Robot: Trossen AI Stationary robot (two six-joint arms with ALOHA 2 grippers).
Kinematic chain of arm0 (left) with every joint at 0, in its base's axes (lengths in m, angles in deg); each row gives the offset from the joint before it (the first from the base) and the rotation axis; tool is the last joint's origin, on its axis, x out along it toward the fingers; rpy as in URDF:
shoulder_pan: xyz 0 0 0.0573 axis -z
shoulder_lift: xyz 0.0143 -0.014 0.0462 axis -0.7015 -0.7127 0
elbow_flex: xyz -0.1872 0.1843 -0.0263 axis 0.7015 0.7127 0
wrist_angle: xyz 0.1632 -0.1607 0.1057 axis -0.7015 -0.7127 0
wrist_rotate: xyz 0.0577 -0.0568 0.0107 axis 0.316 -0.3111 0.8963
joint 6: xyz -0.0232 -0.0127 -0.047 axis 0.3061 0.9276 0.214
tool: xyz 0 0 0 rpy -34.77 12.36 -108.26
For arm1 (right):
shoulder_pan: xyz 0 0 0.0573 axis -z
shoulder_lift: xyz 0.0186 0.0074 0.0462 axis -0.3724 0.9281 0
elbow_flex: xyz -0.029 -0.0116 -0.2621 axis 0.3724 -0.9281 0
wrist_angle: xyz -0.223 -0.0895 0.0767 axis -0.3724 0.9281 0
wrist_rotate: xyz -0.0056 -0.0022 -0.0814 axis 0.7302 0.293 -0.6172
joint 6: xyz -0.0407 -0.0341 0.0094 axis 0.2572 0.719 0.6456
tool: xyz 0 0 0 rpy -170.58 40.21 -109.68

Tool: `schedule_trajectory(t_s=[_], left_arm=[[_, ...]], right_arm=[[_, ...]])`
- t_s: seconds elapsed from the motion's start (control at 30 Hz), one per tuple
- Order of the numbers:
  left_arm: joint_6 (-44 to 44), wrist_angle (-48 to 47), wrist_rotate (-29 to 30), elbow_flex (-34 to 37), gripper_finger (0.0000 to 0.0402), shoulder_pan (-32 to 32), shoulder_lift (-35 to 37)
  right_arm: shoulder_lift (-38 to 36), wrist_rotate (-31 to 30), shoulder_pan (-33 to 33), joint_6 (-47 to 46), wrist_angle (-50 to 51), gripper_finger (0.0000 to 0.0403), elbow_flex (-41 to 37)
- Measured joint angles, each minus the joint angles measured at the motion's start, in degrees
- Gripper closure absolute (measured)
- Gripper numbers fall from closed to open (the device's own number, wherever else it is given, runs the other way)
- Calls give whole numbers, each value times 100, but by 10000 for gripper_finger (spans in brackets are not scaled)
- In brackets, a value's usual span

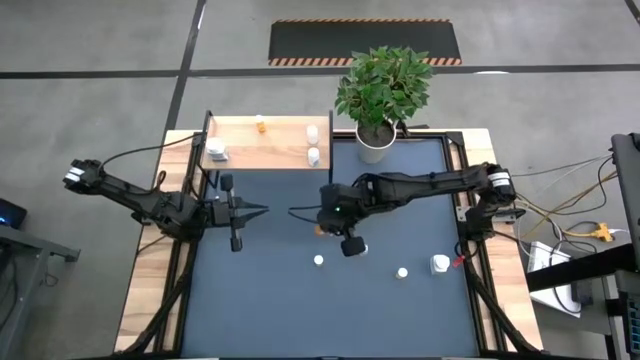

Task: Pick and place medicine bottles onto shelf by color
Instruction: Put the left orange pill bottle on the shelf

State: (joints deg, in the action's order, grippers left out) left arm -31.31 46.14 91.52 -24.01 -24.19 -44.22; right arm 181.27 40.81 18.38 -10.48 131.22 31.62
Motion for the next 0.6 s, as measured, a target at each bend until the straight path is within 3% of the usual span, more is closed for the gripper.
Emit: schedule_trajectory(t_s=[0.4,0.6], left_arm=[[0,23,-2,2,393,0,9],[0,100,-2,2,393,0,7]], right_arm=[[62,-799,13,635,-442,394,754],[586,-1212,25,900,-323,394,1425]])
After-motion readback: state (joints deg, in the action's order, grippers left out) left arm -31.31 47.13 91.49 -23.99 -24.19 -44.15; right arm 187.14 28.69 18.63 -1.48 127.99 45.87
